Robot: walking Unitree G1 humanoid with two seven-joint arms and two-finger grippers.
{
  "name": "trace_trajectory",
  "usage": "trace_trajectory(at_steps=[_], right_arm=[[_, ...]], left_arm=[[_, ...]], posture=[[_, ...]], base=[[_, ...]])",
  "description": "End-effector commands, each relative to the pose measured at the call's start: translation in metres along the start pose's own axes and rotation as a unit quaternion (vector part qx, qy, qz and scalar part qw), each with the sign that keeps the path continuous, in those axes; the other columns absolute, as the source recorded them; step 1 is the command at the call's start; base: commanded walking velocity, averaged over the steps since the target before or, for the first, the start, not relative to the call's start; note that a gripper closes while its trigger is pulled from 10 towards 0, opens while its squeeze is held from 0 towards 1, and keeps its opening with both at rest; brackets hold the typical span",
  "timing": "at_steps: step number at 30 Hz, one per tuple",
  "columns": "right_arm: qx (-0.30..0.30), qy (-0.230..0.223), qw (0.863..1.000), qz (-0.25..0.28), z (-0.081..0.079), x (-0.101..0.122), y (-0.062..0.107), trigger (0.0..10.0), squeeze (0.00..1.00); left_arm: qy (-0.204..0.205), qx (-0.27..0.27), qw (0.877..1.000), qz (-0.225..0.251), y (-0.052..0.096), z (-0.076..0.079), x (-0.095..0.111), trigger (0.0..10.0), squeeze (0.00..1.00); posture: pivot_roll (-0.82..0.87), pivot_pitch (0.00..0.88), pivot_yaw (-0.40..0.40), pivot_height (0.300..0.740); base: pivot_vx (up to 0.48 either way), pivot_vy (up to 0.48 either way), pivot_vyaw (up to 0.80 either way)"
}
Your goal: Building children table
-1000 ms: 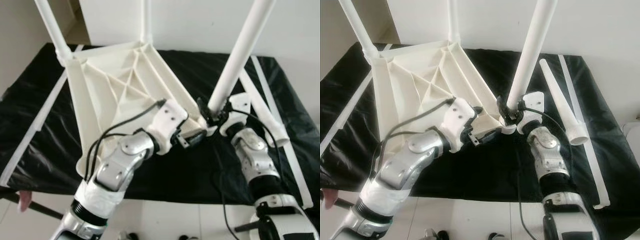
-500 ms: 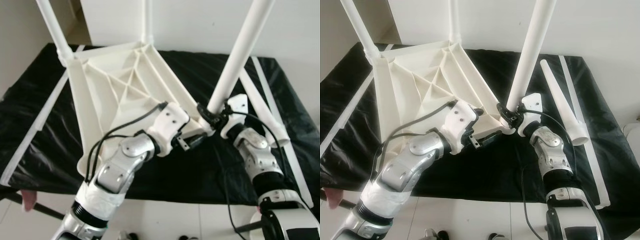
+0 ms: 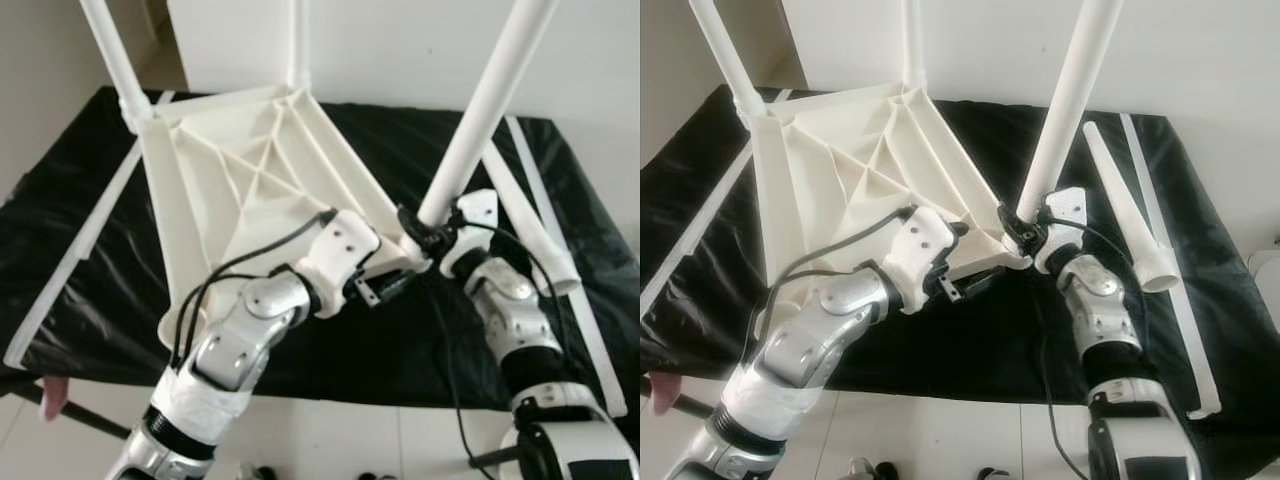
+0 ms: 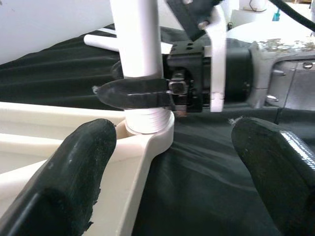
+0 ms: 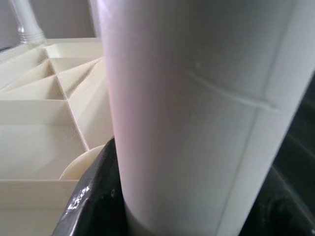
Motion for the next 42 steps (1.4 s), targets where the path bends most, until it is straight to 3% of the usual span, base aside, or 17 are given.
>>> trace_trajectory(at_steps=[1,5,9,10,13,16,18,22,29,30,34,35,39,42], right_arm=[[-0.062,-0.010,0.997,-0.035,0.007,-0.017,0.008,10.0,0.00],[-0.111,-0.011,0.993,-0.038,0.006,-0.020,0.009,10.0,0.00],[-0.211,-0.025,0.976,-0.038,-0.003,-0.027,0.015,10.0,0.00],[-0.211,-0.025,0.976,-0.038,-0.003,-0.027,0.015,10.0,0.00],[-0.289,-0.017,0.957,-0.031,-0.014,-0.028,0.021,10.0,0.00],[-0.330,-0.041,0.943,-0.031,-0.022,-0.033,0.026,10.0,0.00],[-0.372,-0.066,0.925,-0.036,-0.028,-0.038,0.029,10.0,0.00],[-0.359,-0.053,0.932,-0.015,-0.036,-0.030,0.025,10.0,0.00],[-0.353,-0.053,0.934,0.002,-0.034,-0.024,0.024,10.0,0.00],[-0.336,-0.062,0.940,0.007,-0.034,-0.022,0.023,10.0,1.00],[-0.320,-0.057,0.946,0.019,-0.033,-0.016,0.023,10.0,1.00],[-0.286,-0.047,0.957,0.029,-0.029,-0.010,0.024,10.0,1.00],[-0.250,-0.032,0.967,0.039,-0.025,-0.005,0.024,10.0,1.00],[-0.190,-0.039,0.980,0.034,-0.023,-0.003,0.023,10.0,1.00]], left_arm=[[-0.008,-0.012,1.000,0.010,0.001,0.005,0.003,10.0,0.00],[-0.007,-0.013,1.000,0.010,0.001,0.006,0.002,10.0,0.00],[-0.005,-0.014,1.000,0.011,0.001,0.009,0.001,10.0,0.00],[-0.005,-0.014,1.000,0.011,0.001,0.009,0.001,10.0,0.00],[-0.003,-0.011,1.000,0.010,0.002,0.008,0.000,10.0,0.00],[-0.003,-0.008,1.000,0.009,0.003,0.007,0.000,10.0,0.00],[-0.001,-0.006,1.000,0.010,0.005,0.006,-0.001,10.0,0.00],[0.005,-0.005,1.000,0.010,0.006,0.006,-0.001,10.0,0.00],[0.003,-0.006,1.000,0.010,0.006,0.006,-0.001,10.0,0.00],[0.002,-0.006,1.000,0.010,0.006,0.006,-0.001,10.0,0.00],[0.003,-0.005,1.000,0.010,0.006,0.006,-0.001,10.0,0.00],[0.004,-0.004,1.000,0.009,0.006,0.007,-0.002,10.0,0.00],[0.003,-0.003,1.000,0.009,0.006,0.007,-0.002,10.0,0.00],[0.002,-0.001,1.000,0.009,0.006,0.006,-0.002,10.0,0.00]], posture=[[-0.09,0.128,-0.013,0.740],[-0.10,0.123,-0.018,0.740],[-0.10,0.110,-0.031,0.740],[-0.10,0.110,-0.031,0.740],[-0.09,0.101,-0.038,0.740],[-0.09,0.093,-0.042,0.740],[-0.08,0.086,-0.040,0.740],[-0.09,0.077,-0.037,0.740],[-0.09,0.073,-0.037,0.740],[-0.09,0.074,-0.037,0.740],[-0.09,0.077,-0.038,0.740],[-0.09,0.075,-0.039,0.740],[-0.09,0.075,-0.043,0.740],[-0.09,0.077,-0.043,0.740]], base=[[0.000,0.000,0.00],[0.000,0.000,0.00],[0.000,0.000,0.00],[0.000,0.000,0.00],[0.000,0.000,0.00],[0.000,0.000,0.00],[0.000,0.000,0.00],[0.000,0.000,0.00],[0.000,0.000,0.00],[0.000,0.000,0.00],[0.000,0.000,0.00],[0.000,0.000,0.00],[0.000,0.000,0.00],[0.000,0.000,0.00]])
Point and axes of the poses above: a point about 5 cm out from each wrist's last joint towards the gripper, its own y axis pointing back from the gripper into the wrist, its own x axis along the axis of the wrist's last joint, z = x × y, the point moved 1 cm from there along -y, pointing out of the wrist towards the gripper, and after that the axes turned 8 degrees about -y, right-handed, at the moved point
